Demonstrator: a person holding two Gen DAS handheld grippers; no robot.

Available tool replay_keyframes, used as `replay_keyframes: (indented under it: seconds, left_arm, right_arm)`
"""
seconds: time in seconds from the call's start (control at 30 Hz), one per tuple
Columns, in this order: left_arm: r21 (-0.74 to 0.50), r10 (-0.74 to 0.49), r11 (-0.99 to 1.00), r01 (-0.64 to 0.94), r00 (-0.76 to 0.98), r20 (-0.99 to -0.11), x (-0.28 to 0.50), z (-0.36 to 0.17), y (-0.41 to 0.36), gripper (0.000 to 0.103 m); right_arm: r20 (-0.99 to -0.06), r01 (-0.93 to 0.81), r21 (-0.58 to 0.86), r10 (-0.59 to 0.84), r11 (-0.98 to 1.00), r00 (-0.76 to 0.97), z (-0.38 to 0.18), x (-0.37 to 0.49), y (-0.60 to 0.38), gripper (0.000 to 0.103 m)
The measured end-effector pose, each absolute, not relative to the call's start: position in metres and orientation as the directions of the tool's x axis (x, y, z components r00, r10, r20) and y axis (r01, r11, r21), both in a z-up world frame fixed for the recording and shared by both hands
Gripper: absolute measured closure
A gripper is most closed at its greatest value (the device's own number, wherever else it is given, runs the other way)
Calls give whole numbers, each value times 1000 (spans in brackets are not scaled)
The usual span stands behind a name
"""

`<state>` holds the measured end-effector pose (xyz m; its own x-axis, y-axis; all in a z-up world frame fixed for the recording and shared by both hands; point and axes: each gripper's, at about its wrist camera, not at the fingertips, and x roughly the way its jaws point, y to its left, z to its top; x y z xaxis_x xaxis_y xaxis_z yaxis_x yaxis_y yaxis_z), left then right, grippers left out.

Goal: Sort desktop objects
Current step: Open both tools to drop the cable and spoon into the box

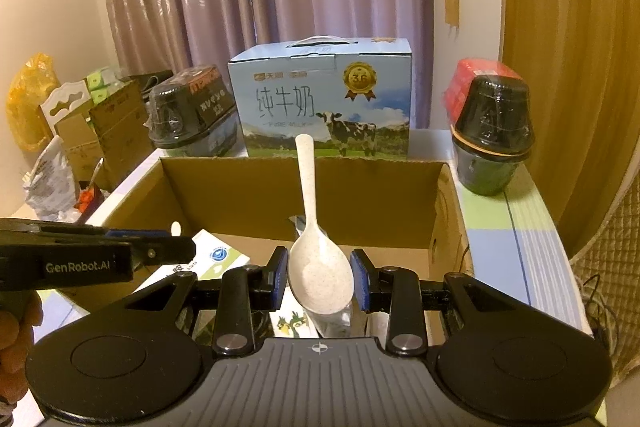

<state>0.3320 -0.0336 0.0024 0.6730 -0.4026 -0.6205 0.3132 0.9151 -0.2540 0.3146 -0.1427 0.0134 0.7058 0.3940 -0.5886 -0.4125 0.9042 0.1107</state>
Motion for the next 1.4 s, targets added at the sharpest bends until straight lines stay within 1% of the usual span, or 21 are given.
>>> replay_keyframes:
  seconds: [0.17,0.2,0.23,0.3,0.57,0.8,0.93,1.03,1.1,1.17,1.33,1.4]
  left_arm:
    - [-249,-403,915,318,673,-620,330,4,-32,82]
    - [-247,-403,915,320,672,-621,330,4,-33,82]
    - [-245,-402,915,321,672,-622,331,4,-33,82]
    - [-240,-401,915,324,669,-625,330,3,-33,81]
    - [-228,-395,917,328,665,-633,324,0,-31,80]
    - [-217,-399,914,344,659,-637,317,4,-34,78]
    - [-208,-399,913,351,657,-640,312,7,-36,77]
    - [-202,-398,912,356,654,-643,309,9,-37,75]
    - [-197,-398,912,360,654,-644,306,11,-38,70]
    - [-191,-396,912,363,655,-644,303,13,-38,68]
    - [-175,-393,911,373,654,-646,294,17,-39,63]
    - [-167,-391,910,380,653,-648,290,18,-40,59]
  right_arm:
    - [-576,-412,150,418,899,702,14,314,-141,72]
    - [-575,-406,165,422,899,701,14,315,-142,69]
    - [-574,-398,183,426,899,699,14,316,-144,63]
    - [-572,-386,192,423,902,703,16,317,-147,60]
    - [-583,-340,215,399,916,708,14,312,-164,58]
    - [-587,-329,224,397,917,706,17,298,-172,52]
    - [-583,-328,222,395,918,710,21,289,-173,47]
    - [-581,-328,219,393,919,713,23,283,-174,43]
    - [-580,-328,216,391,920,715,26,278,-175,41]
    - [-579,-328,216,391,920,715,28,274,-177,39]
    - [-577,-324,212,386,922,720,33,264,-182,31]
    - [-574,-320,212,383,923,724,36,259,-184,29]
